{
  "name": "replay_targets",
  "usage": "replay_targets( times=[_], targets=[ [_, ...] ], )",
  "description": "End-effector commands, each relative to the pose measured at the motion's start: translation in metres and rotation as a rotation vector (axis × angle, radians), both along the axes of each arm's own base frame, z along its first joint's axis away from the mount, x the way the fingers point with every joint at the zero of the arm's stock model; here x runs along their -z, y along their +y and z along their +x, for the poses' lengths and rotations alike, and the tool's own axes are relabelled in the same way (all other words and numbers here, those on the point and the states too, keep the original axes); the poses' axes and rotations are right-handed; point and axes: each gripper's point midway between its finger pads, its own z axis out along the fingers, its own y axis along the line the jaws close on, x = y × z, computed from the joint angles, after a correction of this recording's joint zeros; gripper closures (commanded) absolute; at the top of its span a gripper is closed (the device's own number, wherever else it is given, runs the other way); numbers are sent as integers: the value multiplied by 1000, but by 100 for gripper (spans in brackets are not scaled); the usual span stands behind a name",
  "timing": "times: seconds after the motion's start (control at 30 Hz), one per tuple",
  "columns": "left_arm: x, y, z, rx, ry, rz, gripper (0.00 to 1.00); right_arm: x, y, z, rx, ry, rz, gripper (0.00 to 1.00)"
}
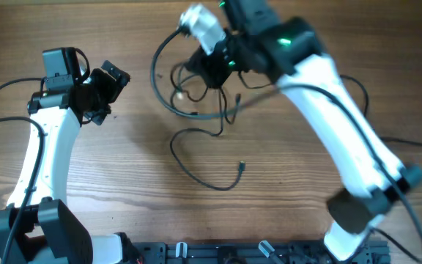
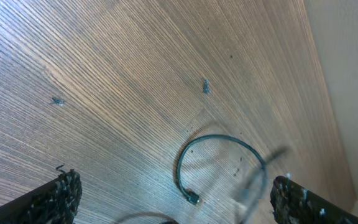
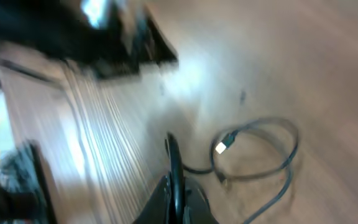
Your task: Untangle cables
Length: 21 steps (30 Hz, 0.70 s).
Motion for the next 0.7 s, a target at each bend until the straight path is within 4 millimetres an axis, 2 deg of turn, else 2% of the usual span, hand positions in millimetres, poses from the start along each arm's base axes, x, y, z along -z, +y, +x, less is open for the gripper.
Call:
replay_targets(
  times=[0.0, 0.07, 0.17, 0.23, 0.33, 0.53, 0.57, 0.67],
  targets=[
    [-1, 2, -1, -13, 2, 4, 1, -73, -20, -8, 215, 13, 189, 96],
    [-1, 2, -1, -13, 2, 3, 1, -97, -33, -8, 329, 23, 262, 96],
    [0, 1, -3, -11, 13, 2, 2, -112, -49, -9, 489, 108, 352, 96],
    [1, -3, -5, 23, 17, 12, 5, -108, -52, -8, 535, 146, 355, 96],
    [3, -17, -7, 104, 14, 40, 8, -97, -70, 7, 703, 186, 355, 96],
    [4, -52, -10, 273, -12, 56, 11, -116, -78, 22, 690, 210, 473, 96],
    [6, -64, -13, 314, -15, 56, 11, -122, -85, 27, 684, 239, 516, 96],
    [10, -76, -13, 344, -29, 57, 11, -125, -90, 34, 615, 353, 594, 96]
  ],
)
